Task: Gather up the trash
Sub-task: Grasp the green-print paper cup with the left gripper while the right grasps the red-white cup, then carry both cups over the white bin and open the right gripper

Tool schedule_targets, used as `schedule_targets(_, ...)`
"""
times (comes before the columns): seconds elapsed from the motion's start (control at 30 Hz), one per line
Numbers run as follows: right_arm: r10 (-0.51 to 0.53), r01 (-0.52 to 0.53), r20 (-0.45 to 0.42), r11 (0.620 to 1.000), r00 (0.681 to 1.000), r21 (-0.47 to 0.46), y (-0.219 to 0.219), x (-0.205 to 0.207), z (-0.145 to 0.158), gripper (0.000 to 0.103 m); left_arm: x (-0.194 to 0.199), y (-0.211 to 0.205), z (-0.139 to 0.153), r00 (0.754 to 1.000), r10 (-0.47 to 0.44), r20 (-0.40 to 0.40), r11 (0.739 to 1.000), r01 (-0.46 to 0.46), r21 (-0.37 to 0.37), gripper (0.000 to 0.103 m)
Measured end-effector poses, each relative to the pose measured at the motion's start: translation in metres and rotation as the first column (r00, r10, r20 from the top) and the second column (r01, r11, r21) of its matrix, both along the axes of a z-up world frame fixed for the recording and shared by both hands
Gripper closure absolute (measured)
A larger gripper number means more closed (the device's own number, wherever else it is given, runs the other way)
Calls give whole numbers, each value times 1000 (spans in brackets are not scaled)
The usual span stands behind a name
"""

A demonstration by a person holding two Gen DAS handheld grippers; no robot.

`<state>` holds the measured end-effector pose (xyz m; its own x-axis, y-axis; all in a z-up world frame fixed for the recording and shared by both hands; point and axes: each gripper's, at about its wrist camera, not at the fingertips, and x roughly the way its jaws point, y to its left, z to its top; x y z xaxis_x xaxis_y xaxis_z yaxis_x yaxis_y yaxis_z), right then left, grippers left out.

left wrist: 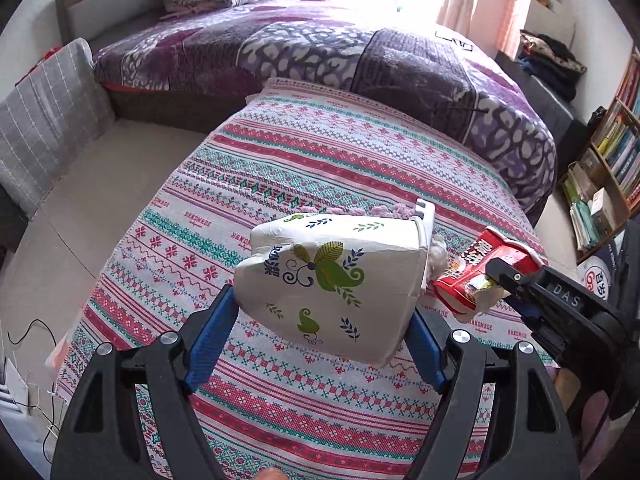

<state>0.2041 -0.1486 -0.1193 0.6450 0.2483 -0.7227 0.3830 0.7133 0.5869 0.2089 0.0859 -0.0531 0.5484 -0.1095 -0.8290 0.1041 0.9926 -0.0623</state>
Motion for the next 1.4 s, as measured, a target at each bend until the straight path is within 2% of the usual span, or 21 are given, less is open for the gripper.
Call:
schedule_targets(0.07,9,-6,30,997,1000,-75,3,-4,14,74,-3,-1,8,999,13,49,1000,-14,19,26)
schedule_targets(0.2,14,-3,70,987,997,-162,3,-14,33,74,-9,-2,22,991,32,129,999,-36,29,26)
schedule_targets(0.33,16,16,115,962,993,-271,4,-31,53,74,-14,-2,35,978,63,201,997,-70,31,26)
schedule_targets(0.6,39,45,179,897,983,-439,7,-55,80,74,-22,-8,45,959,99,267,994,-109,23,26)
schedule_targets(0.93,50,64,204,856,978,-513,0,-76,97,73,-31,-28,46,955,73,286,996,-85,30,26)
schedule_targets(1.4,18,100,208,832,978,-546,-22,-98,104,73,-41,-62,48,957,24,288,999,-32,22,26)
